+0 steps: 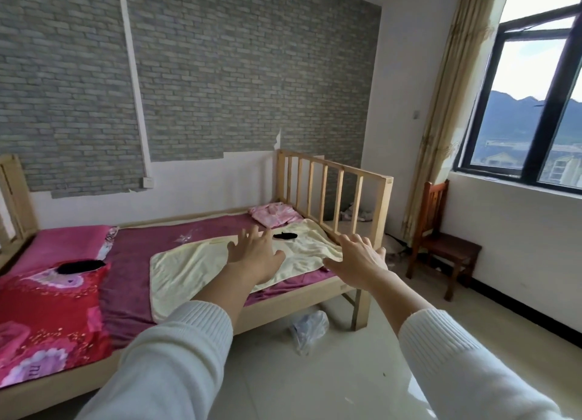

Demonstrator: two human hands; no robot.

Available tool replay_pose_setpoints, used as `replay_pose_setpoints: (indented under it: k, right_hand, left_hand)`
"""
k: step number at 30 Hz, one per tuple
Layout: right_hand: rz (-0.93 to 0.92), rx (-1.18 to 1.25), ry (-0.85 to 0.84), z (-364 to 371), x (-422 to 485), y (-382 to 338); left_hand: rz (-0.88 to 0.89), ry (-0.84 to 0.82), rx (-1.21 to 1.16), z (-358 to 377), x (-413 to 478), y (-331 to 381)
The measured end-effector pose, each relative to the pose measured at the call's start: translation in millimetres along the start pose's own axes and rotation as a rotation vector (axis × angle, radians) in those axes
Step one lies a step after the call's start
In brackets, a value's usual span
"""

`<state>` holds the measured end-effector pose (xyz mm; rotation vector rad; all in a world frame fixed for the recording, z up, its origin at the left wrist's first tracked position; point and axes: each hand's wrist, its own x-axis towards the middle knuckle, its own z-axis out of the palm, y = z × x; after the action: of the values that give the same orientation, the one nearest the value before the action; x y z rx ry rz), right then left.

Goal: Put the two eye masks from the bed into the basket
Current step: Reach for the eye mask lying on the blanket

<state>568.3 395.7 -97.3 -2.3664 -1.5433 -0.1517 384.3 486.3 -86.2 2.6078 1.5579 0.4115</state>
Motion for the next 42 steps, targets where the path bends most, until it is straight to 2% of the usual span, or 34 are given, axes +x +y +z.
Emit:
replay_pose_setpoints:
  k: [5,12,17,25,29,31,37,42]
  right_hand:
    - [0.027,0.001,-0.008,41,118,21]
    - [0.061,-0.001,0.046,66,302,38]
    - [0.055,-0.084,0.046,111,413,67]
    - [0.03,-0.196,-0.087,215,601,140]
    - [0.019,-0.177,-0.156,252,710,164]
    - [0.026,-0.149,-0.188,276,758,166]
    - [-0.108,-0.171,-0.362,391,858,154]
    - [-0.065,-0.144,-0.509,506,928,163]
  left_hand:
    - [0.007,-0.005,-0.006,35,124,-12]
    - [0.025,0.081,-0.038,47,324,-14]
    - [0.082,0.066,0.005,103,439,2]
    - [0.068,-0.012,-0.04,214,634,37]
    - [0.027,-0.01,-0.076,254,731,40]
    - [-0.017,-0.029,-0.109,276,771,32]
    - [-0.161,-0.171,-0.114,368,873,-13]
    - [-0.197,-0.319,-0.102,475,956,-53]
